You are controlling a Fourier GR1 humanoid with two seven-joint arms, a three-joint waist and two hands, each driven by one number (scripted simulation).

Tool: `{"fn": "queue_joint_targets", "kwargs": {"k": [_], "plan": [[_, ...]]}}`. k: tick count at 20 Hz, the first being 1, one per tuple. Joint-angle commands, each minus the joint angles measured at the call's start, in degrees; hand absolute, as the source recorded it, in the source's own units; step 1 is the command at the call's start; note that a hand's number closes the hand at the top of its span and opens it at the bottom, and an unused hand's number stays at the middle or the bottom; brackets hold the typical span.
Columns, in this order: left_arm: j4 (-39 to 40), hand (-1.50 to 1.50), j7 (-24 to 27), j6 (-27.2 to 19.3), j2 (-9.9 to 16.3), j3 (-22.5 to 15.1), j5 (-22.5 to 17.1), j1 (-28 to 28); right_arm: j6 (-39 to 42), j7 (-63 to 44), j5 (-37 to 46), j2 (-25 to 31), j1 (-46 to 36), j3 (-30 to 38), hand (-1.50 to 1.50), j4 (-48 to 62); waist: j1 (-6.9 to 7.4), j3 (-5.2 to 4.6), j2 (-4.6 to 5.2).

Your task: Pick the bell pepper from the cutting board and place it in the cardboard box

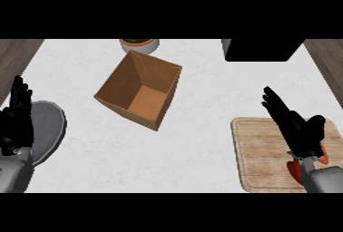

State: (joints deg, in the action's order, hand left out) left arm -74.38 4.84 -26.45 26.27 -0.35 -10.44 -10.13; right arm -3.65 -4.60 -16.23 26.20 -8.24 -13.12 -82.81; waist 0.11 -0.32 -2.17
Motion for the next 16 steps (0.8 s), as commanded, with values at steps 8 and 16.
{"fn": "queue_joint_targets", "kwargs": {"k": [8, 16], "plan": [[2.3, 0.00, -3.2, 5.0, 5.3, -5.2, 5.6, 4.7, 22.6, 18.0, 11.4, 23.8, -1.9, 3.3, -1.50, -7.6, -0.56, -0.07, 0.80], [1.0, 0.00, -5.0, 7.4, 6.2, -7.1, 6.7, 4.8, 37.0, 58.1, 6.0, 20.7, 10.1, 8.2, -1.50, 16.1, 0.29, 0.91, 2.72]]}}
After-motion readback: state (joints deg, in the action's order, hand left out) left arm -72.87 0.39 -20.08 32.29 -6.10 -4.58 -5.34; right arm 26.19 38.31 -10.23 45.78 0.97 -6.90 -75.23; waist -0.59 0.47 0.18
